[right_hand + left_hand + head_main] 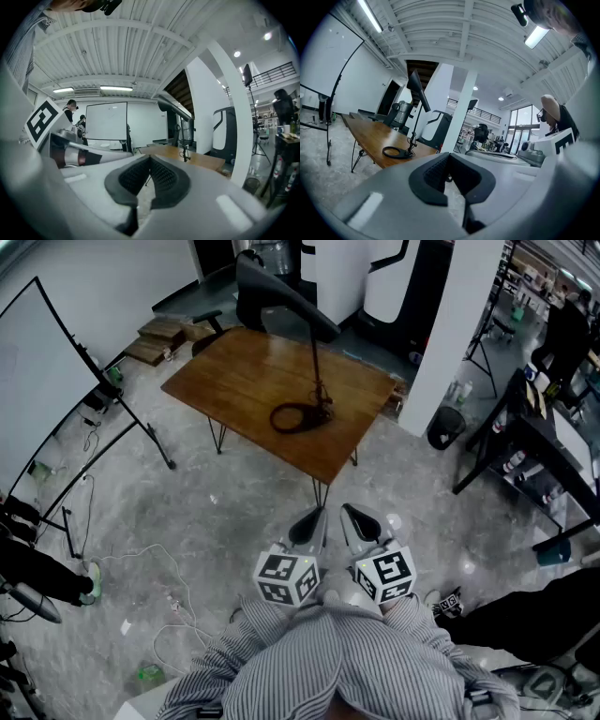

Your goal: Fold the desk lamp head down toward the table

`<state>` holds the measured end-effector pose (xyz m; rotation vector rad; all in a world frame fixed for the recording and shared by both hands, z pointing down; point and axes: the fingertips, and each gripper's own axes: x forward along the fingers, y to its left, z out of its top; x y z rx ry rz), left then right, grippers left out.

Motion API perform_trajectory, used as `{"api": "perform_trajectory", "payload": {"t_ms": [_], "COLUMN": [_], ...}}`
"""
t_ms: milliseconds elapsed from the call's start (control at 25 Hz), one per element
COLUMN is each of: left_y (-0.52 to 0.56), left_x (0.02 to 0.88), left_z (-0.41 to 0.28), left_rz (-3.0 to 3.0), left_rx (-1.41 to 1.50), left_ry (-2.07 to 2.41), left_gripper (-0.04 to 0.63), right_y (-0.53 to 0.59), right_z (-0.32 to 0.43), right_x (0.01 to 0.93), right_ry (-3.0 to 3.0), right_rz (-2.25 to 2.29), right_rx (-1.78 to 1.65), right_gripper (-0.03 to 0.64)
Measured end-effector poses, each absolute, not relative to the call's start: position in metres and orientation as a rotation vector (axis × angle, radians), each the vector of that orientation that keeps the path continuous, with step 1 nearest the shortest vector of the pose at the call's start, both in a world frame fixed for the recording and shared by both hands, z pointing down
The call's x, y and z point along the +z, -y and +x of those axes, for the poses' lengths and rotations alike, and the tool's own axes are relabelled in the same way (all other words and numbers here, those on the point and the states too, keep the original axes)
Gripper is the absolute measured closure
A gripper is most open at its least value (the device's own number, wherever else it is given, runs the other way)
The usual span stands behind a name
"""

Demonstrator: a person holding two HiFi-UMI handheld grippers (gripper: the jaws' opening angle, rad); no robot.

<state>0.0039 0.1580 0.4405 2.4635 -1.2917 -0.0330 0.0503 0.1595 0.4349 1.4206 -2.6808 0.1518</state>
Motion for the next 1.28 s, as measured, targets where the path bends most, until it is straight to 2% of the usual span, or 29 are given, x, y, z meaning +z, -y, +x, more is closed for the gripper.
{"api": "perform_trajectory", "payload": {"t_ms": [1280], "left_y": [-0.141], "left_x": [0.445], "left_z": [0.017], "left_rz": [2.458], "left_rx": [-0.064], "left_ry": [1.276], "left_gripper": [0.604], "right_y": [-0.143], "right_z": [0.056], "right_x": [0.441], "right_ry": [2.744], "right_rz": [1.361], "right_rx": [0.150], "right_gripper": [0.615]}}
